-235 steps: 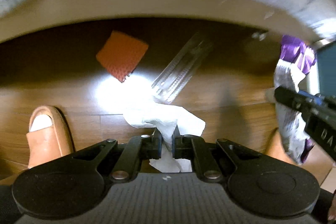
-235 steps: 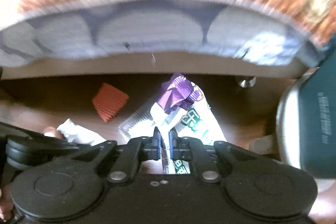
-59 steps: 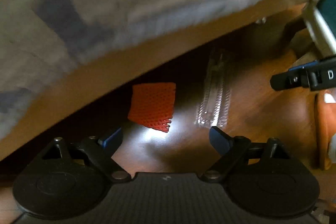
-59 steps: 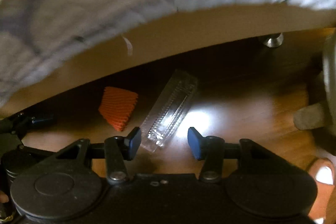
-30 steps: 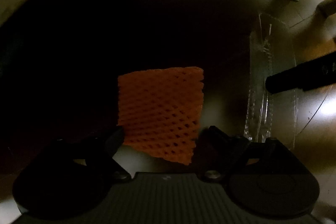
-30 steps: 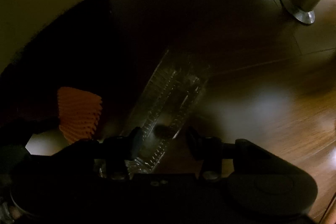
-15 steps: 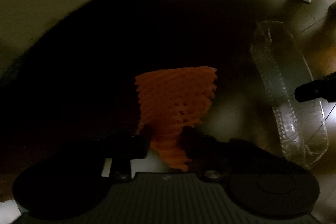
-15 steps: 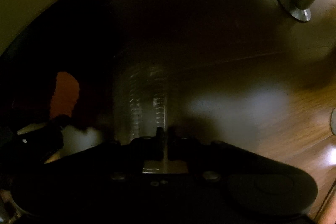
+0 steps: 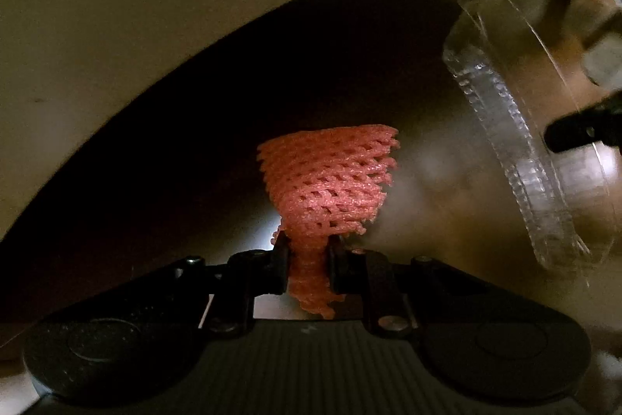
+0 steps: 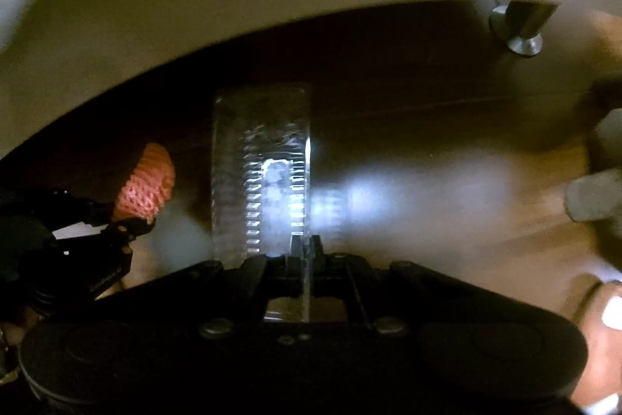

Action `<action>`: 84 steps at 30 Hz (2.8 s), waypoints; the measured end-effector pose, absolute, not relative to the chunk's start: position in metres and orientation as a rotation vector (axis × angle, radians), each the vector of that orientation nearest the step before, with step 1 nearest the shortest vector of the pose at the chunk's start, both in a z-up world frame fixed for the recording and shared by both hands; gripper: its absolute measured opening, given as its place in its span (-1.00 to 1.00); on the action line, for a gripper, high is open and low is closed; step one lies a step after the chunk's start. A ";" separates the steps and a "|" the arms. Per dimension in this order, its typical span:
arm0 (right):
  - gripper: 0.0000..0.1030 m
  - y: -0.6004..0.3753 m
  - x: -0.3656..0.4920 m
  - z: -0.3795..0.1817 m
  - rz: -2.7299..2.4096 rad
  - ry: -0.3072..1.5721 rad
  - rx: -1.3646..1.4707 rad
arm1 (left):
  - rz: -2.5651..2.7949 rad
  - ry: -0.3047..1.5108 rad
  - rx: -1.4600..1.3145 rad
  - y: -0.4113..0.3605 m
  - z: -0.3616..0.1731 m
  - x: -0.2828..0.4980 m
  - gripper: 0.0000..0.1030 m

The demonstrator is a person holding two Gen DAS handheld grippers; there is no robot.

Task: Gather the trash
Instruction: 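Grasp the clear plastic tray with right gripper while left grasps the orange net, then lift the clear tray and orange net and carry both over the teal bin, then open left gripper to drop the orange net while right releases the clear tray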

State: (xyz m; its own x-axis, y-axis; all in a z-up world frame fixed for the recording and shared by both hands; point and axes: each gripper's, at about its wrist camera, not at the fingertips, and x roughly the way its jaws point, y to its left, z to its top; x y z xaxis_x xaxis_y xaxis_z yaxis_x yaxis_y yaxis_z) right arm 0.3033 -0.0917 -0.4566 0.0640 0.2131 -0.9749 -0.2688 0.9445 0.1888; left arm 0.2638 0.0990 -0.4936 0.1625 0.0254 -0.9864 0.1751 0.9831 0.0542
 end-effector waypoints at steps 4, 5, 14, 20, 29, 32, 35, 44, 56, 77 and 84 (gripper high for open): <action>-0.95 -0.098 0.286 -0.413 0.367 1.459 -0.048 | -0.174 1.399 0.183 0.090 -0.447 0.257 -0.65; -0.95 -0.100 0.282 -0.401 0.369 1.456 -0.038 | -0.185 1.397 0.187 0.088 -0.436 0.256 -0.65; -0.95 -0.130 0.249 -0.283 0.391 1.334 0.042 | -0.235 1.310 0.191 0.053 -0.312 0.251 -0.65; -0.95 -0.168 0.219 -0.215 0.359 1.234 0.087 | -0.212 1.225 0.138 0.029 -0.233 0.234 -0.65; -0.95 -0.253 0.190 -0.119 0.276 1.068 0.144 | -0.200 1.084 0.082 -0.028 -0.125 0.204 -0.65; -0.95 -0.287 0.185 -0.095 0.235 1.016 0.168 | -0.212 1.038 0.083 -0.059 -0.104 0.203 -0.65; -0.95 -0.314 0.183 -0.080 0.204 0.972 0.191 | -0.236 0.993 0.088 -0.085 -0.077 0.198 -0.65; -0.95 -0.364 0.194 -0.043 0.153 0.863 0.203 | -0.321 0.900 0.092 -0.160 -0.027 0.220 -0.65; -0.95 -0.423 0.261 -0.042 0.027 0.805 0.174 | -0.429 0.926 0.049 -0.248 -0.022 0.291 -0.65; -0.94 -0.472 0.354 -0.141 -0.123 0.973 0.181 | -0.443 1.134 0.157 -0.341 -0.129 0.371 -0.65; -0.75 -0.472 0.355 -0.155 -0.120 0.998 0.193 | -0.443 1.178 0.159 -0.348 -0.148 0.376 -0.62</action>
